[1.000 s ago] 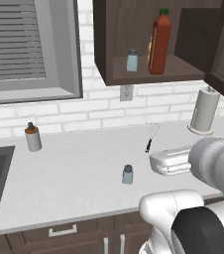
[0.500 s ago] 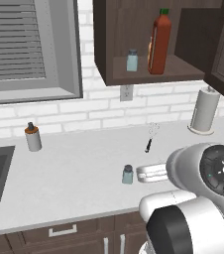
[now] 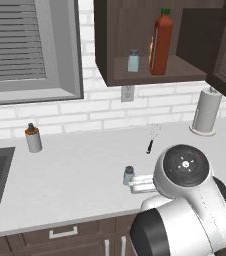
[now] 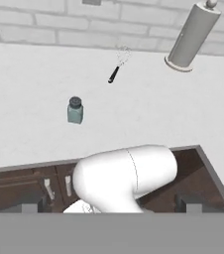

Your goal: Put the shaker and condiment bottle from the counter next to their counterparts in the cabinet.

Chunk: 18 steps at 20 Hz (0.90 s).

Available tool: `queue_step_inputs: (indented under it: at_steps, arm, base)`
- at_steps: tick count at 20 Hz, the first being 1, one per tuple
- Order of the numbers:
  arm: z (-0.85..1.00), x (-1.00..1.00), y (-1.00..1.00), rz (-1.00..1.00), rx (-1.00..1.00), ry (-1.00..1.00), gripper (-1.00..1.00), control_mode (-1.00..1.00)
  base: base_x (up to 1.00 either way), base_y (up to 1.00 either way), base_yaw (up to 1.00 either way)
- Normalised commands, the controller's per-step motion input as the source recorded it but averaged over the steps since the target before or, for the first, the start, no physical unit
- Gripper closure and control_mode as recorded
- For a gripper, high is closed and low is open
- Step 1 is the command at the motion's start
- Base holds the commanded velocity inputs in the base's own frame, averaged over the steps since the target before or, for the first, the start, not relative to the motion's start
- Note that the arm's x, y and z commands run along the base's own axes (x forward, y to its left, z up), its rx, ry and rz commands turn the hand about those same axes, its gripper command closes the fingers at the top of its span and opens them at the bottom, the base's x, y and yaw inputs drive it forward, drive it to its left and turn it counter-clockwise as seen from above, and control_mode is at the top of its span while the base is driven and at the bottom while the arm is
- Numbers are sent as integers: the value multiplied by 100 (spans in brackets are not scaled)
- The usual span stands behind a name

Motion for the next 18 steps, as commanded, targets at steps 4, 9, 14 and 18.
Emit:
queue_step_inputs:
  at_steps: [4,9,14,18]
  arm:
    - [-53,2,-8,0,0,-2,-100,-100]
    - [-41,10,-13,-1,0,-4,-100,-100]
    - [-48,3,-9,0,0,-6,-100,-100]
    - [-45,8,-11,0,0,-4,-100,-100]
  base:
    - [0,0,0]
    - [0,0,0]
    - [0,0,0]
    - [0,0,0]
